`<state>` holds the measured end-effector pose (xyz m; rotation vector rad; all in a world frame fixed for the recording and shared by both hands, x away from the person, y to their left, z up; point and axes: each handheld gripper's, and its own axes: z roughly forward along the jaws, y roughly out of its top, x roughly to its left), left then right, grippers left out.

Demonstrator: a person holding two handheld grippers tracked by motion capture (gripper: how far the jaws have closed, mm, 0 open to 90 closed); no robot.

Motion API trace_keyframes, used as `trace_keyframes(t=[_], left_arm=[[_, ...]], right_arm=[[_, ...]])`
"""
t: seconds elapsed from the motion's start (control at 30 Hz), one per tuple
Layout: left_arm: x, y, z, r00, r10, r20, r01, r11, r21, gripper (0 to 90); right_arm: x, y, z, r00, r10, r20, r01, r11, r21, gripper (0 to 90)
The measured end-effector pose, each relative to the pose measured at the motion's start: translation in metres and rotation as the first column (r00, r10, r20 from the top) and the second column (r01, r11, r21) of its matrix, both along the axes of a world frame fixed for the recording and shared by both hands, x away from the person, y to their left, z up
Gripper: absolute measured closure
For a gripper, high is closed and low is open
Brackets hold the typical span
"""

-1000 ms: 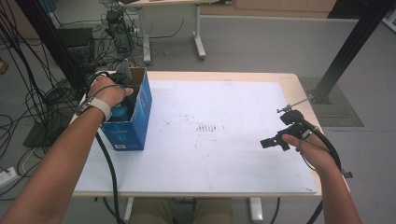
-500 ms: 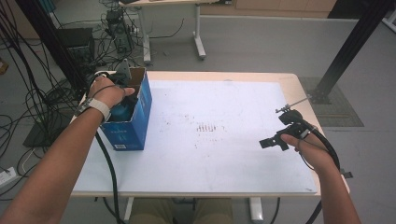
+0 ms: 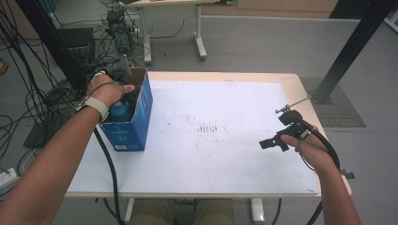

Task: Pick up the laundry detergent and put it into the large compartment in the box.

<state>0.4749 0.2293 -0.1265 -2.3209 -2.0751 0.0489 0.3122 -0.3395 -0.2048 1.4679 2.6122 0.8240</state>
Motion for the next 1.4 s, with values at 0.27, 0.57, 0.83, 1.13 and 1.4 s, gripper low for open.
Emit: trace_keyframes(t=[0.27,0.57,0.83,1.13,1.4], left_arm=[[-0.003,0.002,0.012,1.0,-0.002,0.01,0.002,1.0,-0.005,20.0],[-0.009,0.0,0.028,0.9989,-0.029,0.038,0.03,0.999,-0.032,10.7],[-0.012,-0.003,0.055,0.996,-0.059,0.066,0.062,0.9968,-0.05,9.9],[-0.022,0.001,0.101,0.9891,-0.071,0.129,0.08,0.9947,-0.065,9.5],[-0.035,-0.006,0.149,0.9745,-0.12,0.189,0.132,0.9901,-0.048,9.0]], right_arm=[[-0.001,-0.001,0.0,1.0,0.0,0.002,0.0,1.0,-0.001,7.8],[-0.002,-0.001,-0.001,1.0,0.004,0.002,-0.004,1.0,0.0,7.8],[-0.003,-0.001,0.0,1.0,0.006,0.002,-0.006,1.0,-0.001,7.9],[-0.004,-0.004,0.002,1.0,-0.001,0.009,0.001,1.0,0.001,7.9],[-0.003,-0.005,0.007,0.9999,-0.003,0.016,0.003,1.0,0.001,7.8]])
